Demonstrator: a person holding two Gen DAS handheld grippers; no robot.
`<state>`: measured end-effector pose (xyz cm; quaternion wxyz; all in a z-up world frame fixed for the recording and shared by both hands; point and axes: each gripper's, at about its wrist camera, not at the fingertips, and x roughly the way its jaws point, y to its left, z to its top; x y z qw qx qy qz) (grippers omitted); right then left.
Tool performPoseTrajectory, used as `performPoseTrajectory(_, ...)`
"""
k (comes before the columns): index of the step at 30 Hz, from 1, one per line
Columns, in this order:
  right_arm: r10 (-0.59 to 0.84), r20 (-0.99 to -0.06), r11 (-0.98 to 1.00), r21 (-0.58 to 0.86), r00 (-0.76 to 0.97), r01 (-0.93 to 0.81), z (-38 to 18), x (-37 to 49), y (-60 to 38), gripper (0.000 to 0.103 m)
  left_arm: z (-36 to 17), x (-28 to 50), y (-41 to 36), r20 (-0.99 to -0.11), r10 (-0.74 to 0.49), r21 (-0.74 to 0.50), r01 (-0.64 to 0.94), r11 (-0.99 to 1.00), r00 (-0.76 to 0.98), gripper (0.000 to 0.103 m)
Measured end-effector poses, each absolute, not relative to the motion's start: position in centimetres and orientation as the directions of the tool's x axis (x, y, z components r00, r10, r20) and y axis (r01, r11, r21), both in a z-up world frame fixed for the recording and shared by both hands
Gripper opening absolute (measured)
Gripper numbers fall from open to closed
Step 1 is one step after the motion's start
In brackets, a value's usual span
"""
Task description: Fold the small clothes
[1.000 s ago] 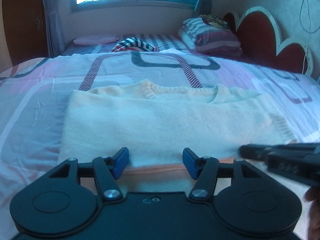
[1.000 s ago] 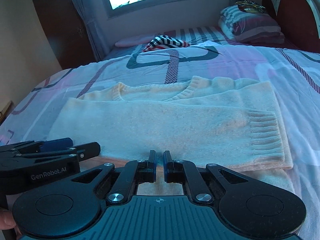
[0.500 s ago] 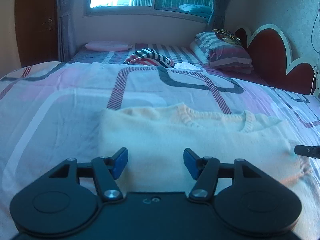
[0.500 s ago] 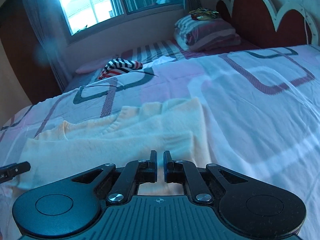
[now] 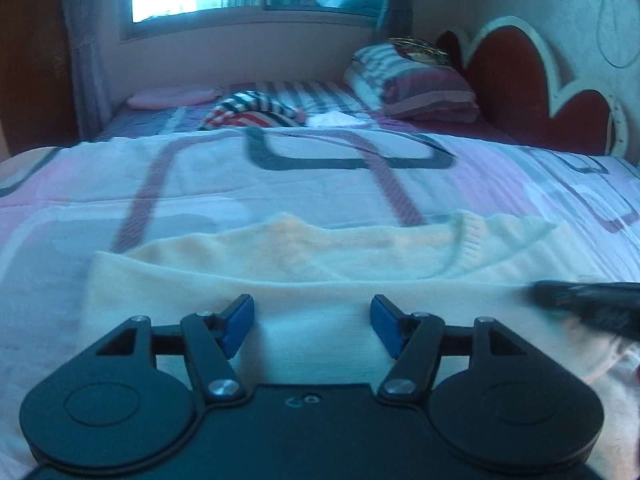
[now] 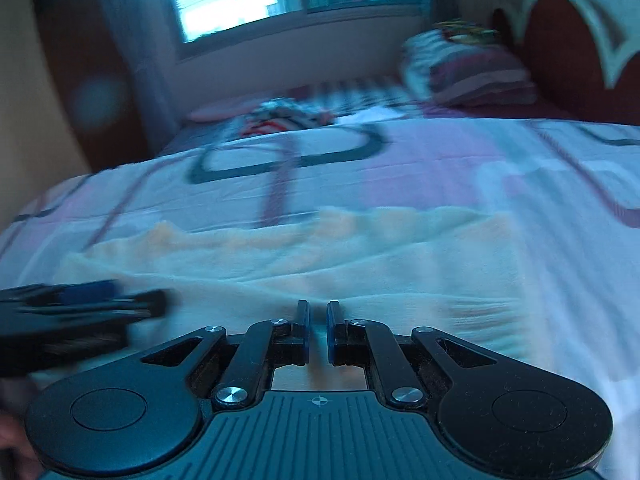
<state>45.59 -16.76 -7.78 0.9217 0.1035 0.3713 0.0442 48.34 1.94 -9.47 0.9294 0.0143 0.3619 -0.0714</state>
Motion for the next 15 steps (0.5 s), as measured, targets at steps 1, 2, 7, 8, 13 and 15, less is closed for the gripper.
performPoseTrajectory(1,0.142,-0.675,0.970,0.242,0.724,0.035,-7.9,45.6,-18.2,0.005,-9.4,48.5,3.2,-0.675,-0.092,-0.016,0.110,0.994,0.732,0.063)
performPoseTrajectory(2,0.141,-0.677,0.961,0.268,0.722,0.064,-7.9,45.8,-19.4,0.005,-9.4,48.9,4.8,-0.678,-0.060,-0.018,0.065,0.998,0.733,0.062)
performPoseTrajectory(7,0.159,-0.692,0.963,0.267,0.704,0.045,-7.4,46.7,-20.2,0.005,-9.1,50.8,9.2,-0.691,-0.056,-0.046,0.033,0.998,0.721,0.062)
performPoseTrajectory(8,0.153,-0.697,0.967,0.253,0.701,0.041,-7.4,46.8,-19.9,0.005,-9.1,51.1,9.5,-0.692,-0.063,-0.046,0.043,0.998,0.719,0.062)
performPoseTrajectory(13,0.126,-0.698,0.969,0.240,0.705,0.063,-6.9,46.7,-19.4,0.005,-8.2,51.0,9.9,-0.644,-0.096,-0.047,0.086,0.995,0.759,0.063)
performPoseTrajectory(15,0.160,-0.686,0.965,0.259,0.710,0.033,-6.3,46.9,-18.3,0.005,-8.4,51.3,9.6,-0.651,-0.090,-0.032,0.092,0.995,0.754,0.063)
